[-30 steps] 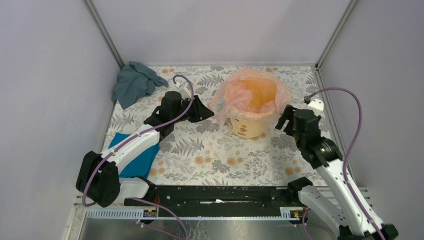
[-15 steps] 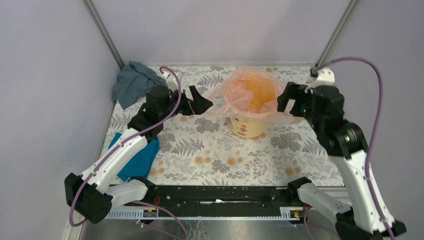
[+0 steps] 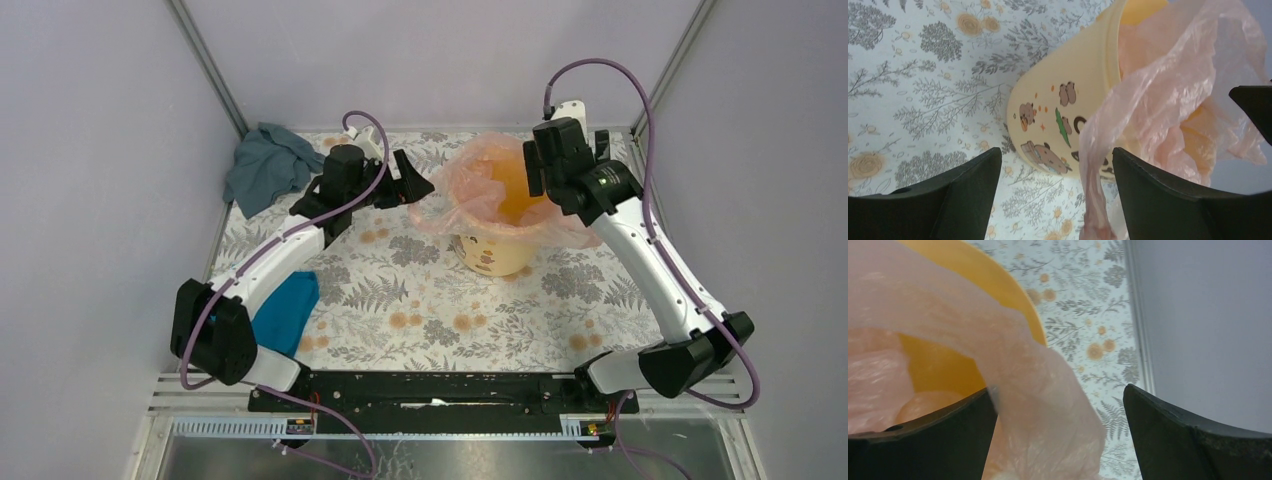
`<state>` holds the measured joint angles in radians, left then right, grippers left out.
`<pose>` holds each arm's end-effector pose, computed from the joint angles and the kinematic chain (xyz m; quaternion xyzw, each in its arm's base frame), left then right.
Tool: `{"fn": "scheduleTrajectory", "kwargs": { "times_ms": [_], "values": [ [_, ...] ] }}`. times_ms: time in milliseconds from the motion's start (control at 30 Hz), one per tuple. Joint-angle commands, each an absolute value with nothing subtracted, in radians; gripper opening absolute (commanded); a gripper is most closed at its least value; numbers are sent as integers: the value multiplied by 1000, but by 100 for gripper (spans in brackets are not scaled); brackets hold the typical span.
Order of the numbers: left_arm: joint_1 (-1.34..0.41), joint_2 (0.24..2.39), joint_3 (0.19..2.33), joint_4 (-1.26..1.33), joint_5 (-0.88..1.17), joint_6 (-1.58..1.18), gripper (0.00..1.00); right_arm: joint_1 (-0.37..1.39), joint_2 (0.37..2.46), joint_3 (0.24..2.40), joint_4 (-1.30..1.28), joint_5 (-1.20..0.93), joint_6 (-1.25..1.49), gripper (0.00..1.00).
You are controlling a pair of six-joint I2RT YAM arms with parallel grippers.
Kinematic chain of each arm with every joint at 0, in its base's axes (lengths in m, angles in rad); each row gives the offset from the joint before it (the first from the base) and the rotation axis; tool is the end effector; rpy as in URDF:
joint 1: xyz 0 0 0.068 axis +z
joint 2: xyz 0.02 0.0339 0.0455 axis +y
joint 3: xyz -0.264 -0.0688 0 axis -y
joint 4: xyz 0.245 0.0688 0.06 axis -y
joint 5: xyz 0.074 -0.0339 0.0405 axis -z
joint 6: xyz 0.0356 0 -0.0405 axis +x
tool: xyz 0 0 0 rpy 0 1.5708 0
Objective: Put the trash bags into the trash bin
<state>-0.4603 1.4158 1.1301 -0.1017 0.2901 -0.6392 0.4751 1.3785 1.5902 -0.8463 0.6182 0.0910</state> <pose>0.2923 -0.1563 0.3220 0.0069 0.8252 -0.3907 0.4079 0.2579 0.1095 0.4217 -0.0275 0.8607 -0.1406 0.4885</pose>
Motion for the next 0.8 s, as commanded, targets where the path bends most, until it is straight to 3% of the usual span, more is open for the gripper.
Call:
{"fn": "scheduleTrajectory", "kwargs": {
  "times_ms": [0,367,667,767],
  "values": [
    [-436,1466,1196,33,347,-686,82,482,1403,1642,-807,819,36,97],
    [-414,1560,1223,150,470,-749,61,482,1386,1671,-785,785,27,78],
    [-404,1588,1198,233,510,-802,25,479,1374,1594,-644,736,-34,27],
    [-402,1585,1189,249,501,-806,8,444,1392,1599,-617,656,-21,10]
  ]
}}
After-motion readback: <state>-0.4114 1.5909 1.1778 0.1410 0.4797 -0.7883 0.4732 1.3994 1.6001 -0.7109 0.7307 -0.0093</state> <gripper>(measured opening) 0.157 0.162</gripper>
